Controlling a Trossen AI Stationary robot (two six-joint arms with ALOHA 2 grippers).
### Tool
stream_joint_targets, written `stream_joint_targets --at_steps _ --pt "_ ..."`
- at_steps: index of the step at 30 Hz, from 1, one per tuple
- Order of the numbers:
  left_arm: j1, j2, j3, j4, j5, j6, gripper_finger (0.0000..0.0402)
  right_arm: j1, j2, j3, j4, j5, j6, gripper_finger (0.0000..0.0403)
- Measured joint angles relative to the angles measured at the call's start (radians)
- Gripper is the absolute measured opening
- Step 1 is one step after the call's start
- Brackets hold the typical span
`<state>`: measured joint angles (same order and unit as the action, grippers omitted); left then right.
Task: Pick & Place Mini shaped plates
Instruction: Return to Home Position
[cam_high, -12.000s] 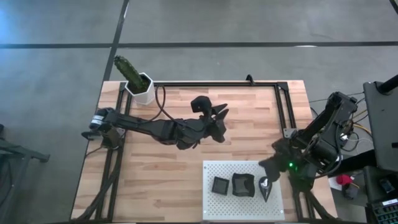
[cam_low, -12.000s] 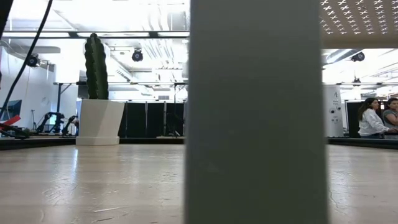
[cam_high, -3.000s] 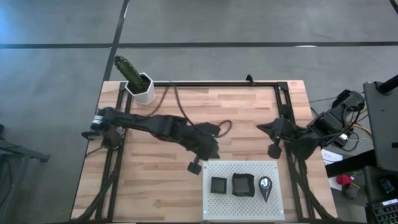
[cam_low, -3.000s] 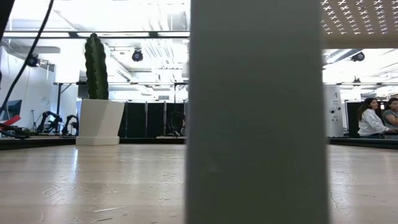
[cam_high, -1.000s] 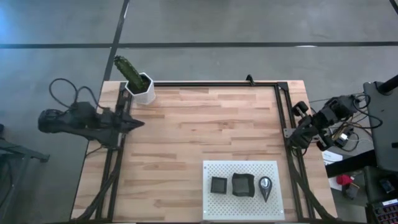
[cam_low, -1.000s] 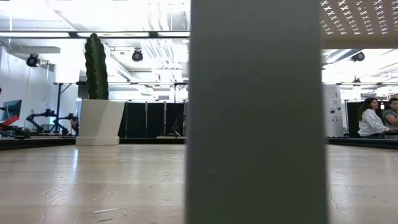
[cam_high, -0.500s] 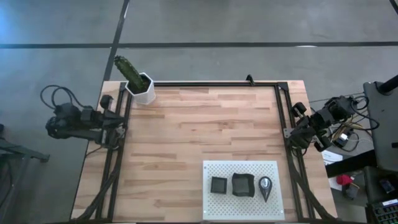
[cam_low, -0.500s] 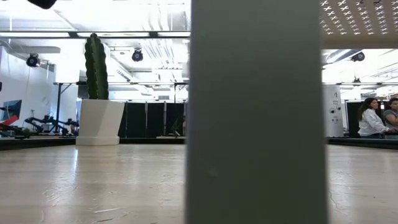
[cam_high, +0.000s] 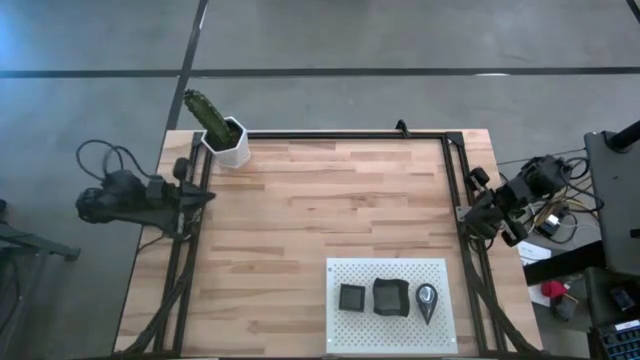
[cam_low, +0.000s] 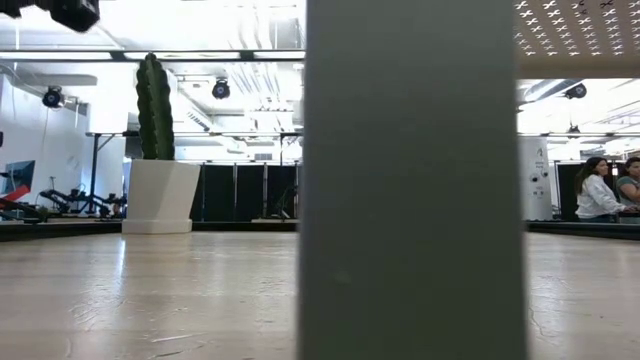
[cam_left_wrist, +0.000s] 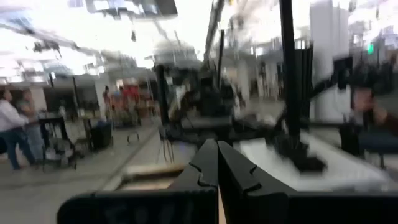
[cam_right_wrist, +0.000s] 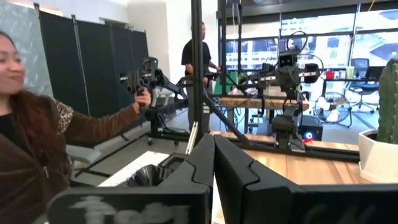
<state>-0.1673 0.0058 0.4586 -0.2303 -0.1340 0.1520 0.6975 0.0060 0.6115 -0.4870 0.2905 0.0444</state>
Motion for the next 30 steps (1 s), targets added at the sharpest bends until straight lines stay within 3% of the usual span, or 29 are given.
stream_joint_targets --at_steps 8,25,30 --pt "0.000 -0.003 -0.119 0.022 0.001 -0.001 0.0000 0.000 -0.005 -0.122 0.070 0.000 -0.022 0.0008" --pt "0.000 -0.004 -0.356 0.225 0.001 0.005 0.0000 0.000 -0.005 -0.396 0.261 0.000 -0.030 0.0008" --pt "0.000 -0.004 -0.427 0.307 -0.006 0.004 0.0000 0.000 -0.005 -0.442 0.267 0.000 -0.115 0.0008"
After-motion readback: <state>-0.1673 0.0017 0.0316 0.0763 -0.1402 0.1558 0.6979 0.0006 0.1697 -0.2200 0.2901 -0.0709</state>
